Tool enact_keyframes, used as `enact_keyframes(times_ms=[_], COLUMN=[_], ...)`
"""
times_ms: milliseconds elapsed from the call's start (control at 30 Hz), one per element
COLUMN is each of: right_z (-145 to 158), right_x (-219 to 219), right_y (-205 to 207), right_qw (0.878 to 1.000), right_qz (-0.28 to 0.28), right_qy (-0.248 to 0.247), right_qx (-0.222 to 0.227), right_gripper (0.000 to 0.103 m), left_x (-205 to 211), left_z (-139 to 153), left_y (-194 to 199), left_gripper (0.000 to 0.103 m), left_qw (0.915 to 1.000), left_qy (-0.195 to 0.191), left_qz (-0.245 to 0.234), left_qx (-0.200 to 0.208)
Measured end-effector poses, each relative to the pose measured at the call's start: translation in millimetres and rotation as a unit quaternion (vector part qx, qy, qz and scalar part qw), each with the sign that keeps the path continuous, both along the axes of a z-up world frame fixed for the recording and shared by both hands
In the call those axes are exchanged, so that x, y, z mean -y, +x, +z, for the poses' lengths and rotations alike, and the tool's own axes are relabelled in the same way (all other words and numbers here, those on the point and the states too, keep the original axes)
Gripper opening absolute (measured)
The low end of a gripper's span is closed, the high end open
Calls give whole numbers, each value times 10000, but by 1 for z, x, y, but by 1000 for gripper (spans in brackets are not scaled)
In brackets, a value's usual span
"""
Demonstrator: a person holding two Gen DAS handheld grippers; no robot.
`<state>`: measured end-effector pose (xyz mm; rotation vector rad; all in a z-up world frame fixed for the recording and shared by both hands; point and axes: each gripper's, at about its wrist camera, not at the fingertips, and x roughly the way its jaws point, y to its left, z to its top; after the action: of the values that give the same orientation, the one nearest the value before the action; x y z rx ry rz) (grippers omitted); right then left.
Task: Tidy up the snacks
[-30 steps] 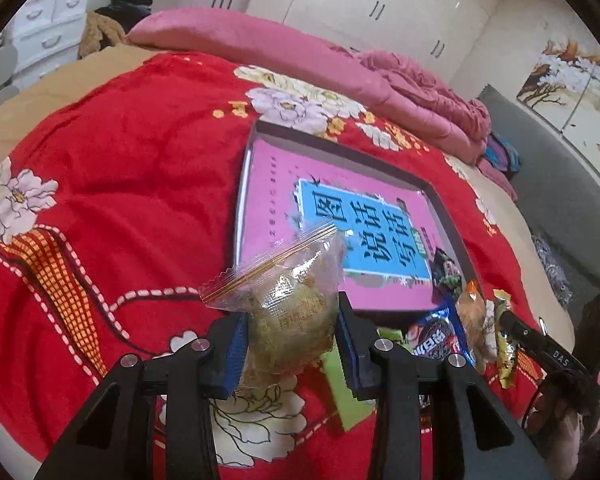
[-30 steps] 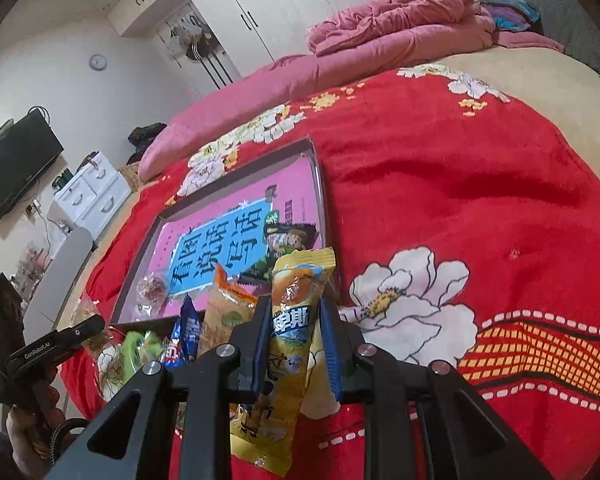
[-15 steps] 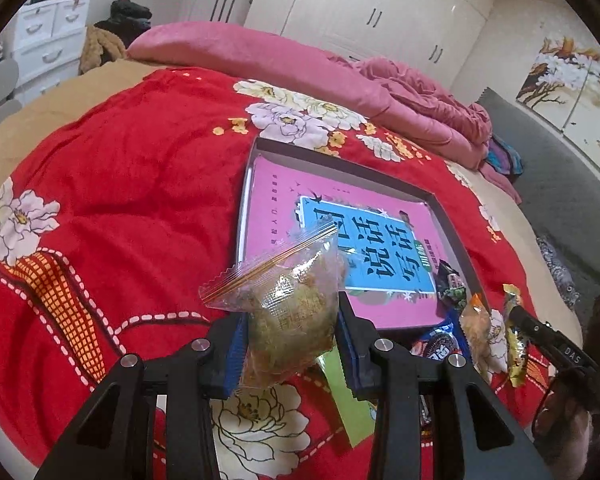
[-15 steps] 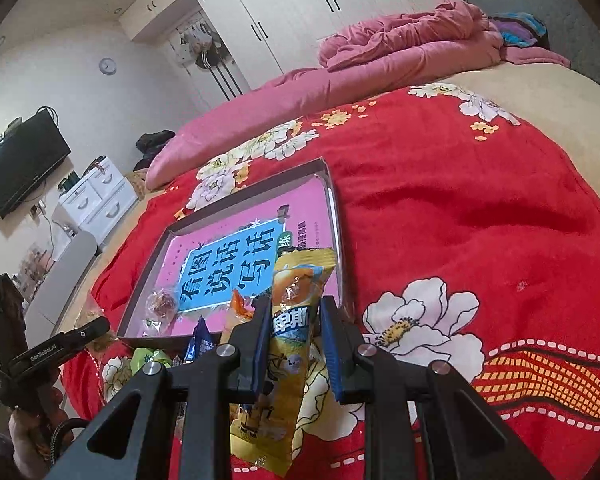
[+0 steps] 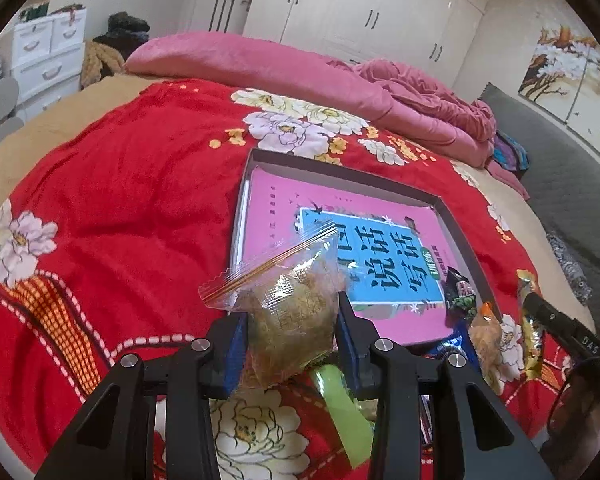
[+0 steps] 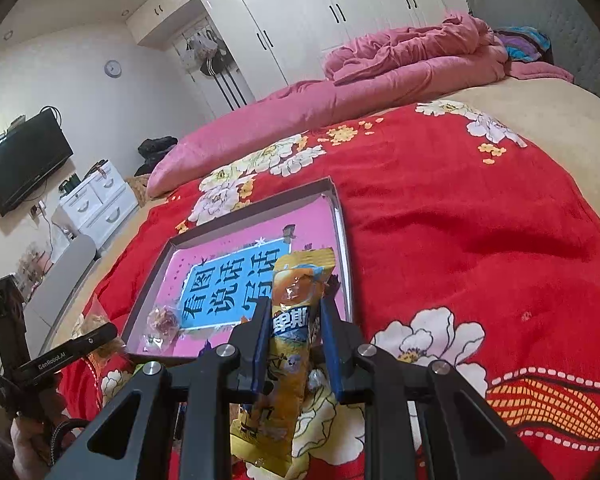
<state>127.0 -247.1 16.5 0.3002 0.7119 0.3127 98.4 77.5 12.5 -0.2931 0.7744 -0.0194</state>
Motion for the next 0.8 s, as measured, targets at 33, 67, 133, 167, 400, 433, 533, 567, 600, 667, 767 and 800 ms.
enact_keyframes(times_ms=[33,67,133,167,400,433,533,567,600,667,767,800], right_z=[1,1,2,3,3,3,3,3,3,3,3,3], right_x=[0,0,-1,-1,-4,-4,-3,-3,-3,-3,-3,-4], right_y=[1,2,3,5,11,12,15,15,16,18,20,20], right_qw=[10000,10000,10000,10000,10000,9999,9999,9999,9999,9999,9999,9999], right_qz=[-2,-4,-11,-11,-36,-42,-59,-66,-70,-84,-89,-87], right_qy=[8,16,24,34,67,69,86,89,101,106,113,110], right_qx=[11,23,49,50,58,62,57,55,48,46,50,51], right_gripper=[25,25,25,25,25,25,25,25,25,25,25,25], left_x=[1,2,4,4,7,7,8,8,9,10,13,14], left_z=[0,0,0,0,-6,-7,-8,-10,-11,-12,-15,-15], left_y=[2,3,7,9,19,21,24,26,27,29,32,33], left_gripper=[41,41,41,41,41,41,41,41,41,41,41,41], left_qw=[10000,9999,9998,9998,9997,9997,9996,9995,9995,9993,9990,9989], left_qy=[65,108,188,206,218,225,248,264,277,325,371,375], left_qz=[-9,-13,-37,-39,-22,-22,-19,-12,-6,-12,-29,-42], left_qx=[16,25,31,28,-100,-106,-135,-163,-177,-207,-256,-270])
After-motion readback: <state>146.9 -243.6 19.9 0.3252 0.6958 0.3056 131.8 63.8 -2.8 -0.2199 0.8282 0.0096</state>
